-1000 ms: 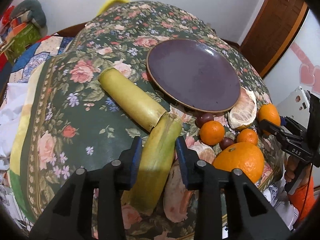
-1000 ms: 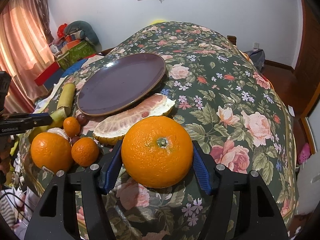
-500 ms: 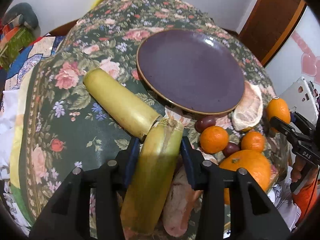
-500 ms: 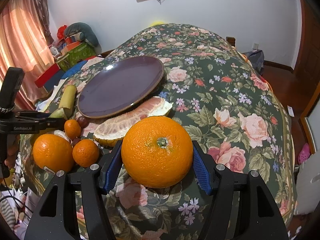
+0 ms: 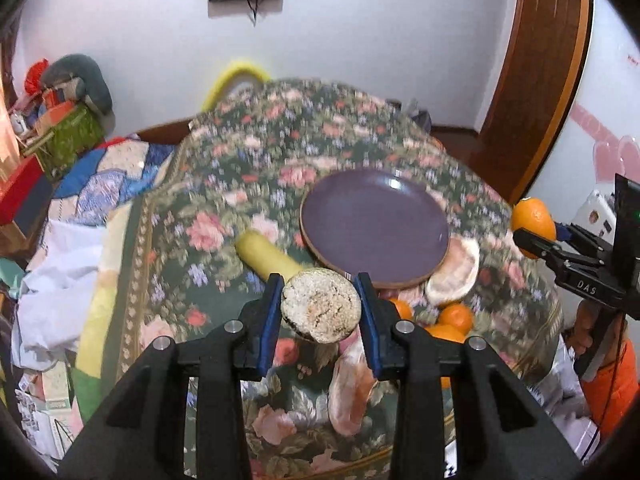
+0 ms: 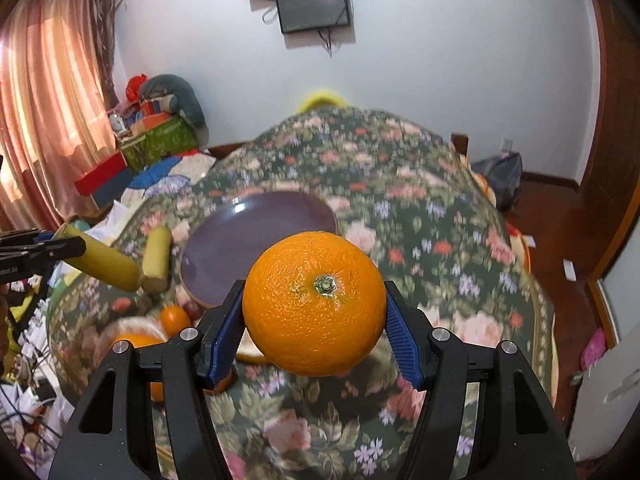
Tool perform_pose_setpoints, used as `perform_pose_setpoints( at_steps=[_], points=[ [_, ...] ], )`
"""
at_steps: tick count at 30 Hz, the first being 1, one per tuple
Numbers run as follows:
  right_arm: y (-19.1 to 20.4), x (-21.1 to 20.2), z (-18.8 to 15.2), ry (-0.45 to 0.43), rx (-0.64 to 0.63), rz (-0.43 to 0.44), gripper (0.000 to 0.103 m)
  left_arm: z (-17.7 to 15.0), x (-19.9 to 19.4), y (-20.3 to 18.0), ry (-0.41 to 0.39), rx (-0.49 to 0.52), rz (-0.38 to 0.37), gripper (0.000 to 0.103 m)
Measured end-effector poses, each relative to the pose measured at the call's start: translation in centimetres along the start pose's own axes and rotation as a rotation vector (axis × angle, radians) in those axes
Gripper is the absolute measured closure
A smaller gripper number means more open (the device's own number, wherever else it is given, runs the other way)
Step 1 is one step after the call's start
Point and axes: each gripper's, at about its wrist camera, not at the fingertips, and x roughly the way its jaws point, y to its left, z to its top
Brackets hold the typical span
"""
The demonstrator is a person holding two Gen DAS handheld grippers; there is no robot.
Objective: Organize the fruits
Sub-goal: 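Lift the cylinder with the left tool while the right tool lifts the large orange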
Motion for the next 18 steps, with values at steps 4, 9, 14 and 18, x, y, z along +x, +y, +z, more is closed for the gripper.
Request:
perform_pose_setpoints(
  at_steps=[4,9,14,18],
  points=[
    [0.3,-0.4,1.3,-0.039,-0.005,0.000,0.042,1.5,-0.7,-0.7,-0.057,-0.006,-0.015,0.068],
    [0.6,-0.3,2.5,-0.073,-0.025,-0.002,0.042,2.9,-0.7,-1.6,-0.103,-0.018,-0.057,0.068],
    [0.7,0.8,3.2,-0.075,-0.030,0.002,0.042,3.9,0.5,-2.6,-0.121,-0.030,-0.089,0.068],
    [0.6,2.3,3.5,-0.064,-0.035,-0.003,0.042,4.5,2.2,-3.4,-0.109,-0.019,-0.094,0.068]
  ],
)
